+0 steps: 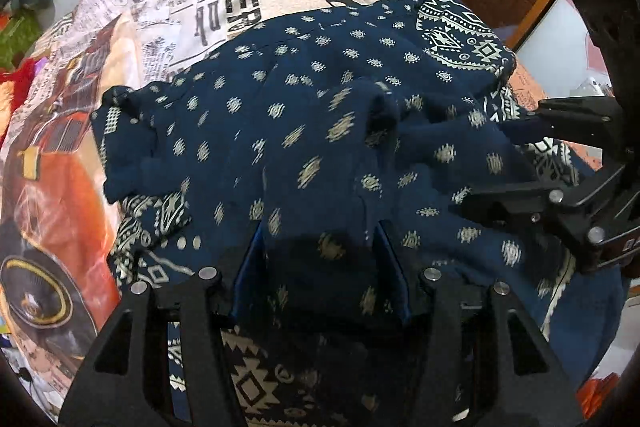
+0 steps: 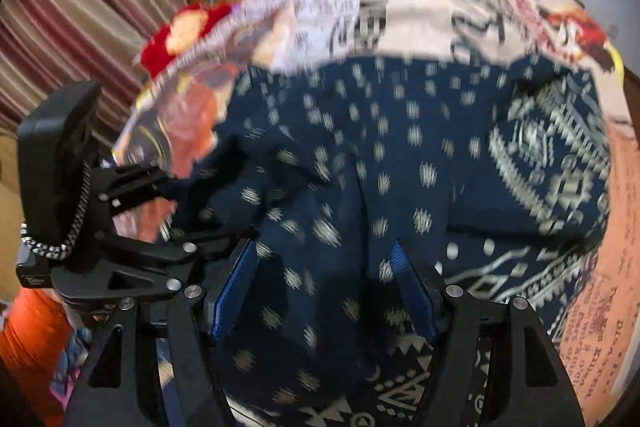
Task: Fold large clothes
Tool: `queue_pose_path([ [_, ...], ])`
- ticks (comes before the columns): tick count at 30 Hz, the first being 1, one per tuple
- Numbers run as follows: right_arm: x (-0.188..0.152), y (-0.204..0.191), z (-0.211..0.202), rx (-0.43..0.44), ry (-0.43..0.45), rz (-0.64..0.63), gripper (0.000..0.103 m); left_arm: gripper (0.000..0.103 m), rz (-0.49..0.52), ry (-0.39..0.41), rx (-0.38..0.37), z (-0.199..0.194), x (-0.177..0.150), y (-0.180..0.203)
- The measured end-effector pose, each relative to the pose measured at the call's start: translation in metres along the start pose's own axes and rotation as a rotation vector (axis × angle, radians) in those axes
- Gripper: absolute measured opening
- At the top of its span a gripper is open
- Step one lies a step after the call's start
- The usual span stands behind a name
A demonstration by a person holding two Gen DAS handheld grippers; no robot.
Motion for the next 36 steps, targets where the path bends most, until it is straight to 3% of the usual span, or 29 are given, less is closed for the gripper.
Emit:
queue_pose_path([
  [5,-0.022,-0.005,-0.002,-0.076,-0.007,-0.122,0.068,0.055,-0.019,0.015,0.005,-0.017,-0.016,0.000],
  [10,-0.034,-0.003,-0.028,-0.117,0.058,-0.088,0.069,0.055,-0.029,0.048,0.022,-0.041,-0.024,0.000],
  [17,-0.045,-0.005,-0.094,-0.184,0.259,-0.040,0.071,0.055,-0.009,0.162,0.099,-0.096,-0.032,0.002],
  [25,-0.063,-0.010,-0.162,-0.280,0.469,-0.008,0.086,0.062,-0.066,0.278,0.157,-0.144,-0.053,-0.013],
  [30,-0.090,0.008,-0.177,-0.335,0.504,0.085,0.086,0.066,-0.154,0.262,0.165,-0.143,-0.082,-0.037],
  [36,-0.135,0.041,-0.170,-0.301,0.458,0.267,0.086,0.066,-0.304,0.176,0.162,-0.122,-0.134,-0.071],
])
Point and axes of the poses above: each gripper's, at about its wrist camera, not at the fingertips, and z roughly the way its jaws point, y to its right, x to its top, the point moved 8 cm from there along z, roughly the way its jaws point, and after that the axes turned 3 degrees about -x, right-handed, at the moved point
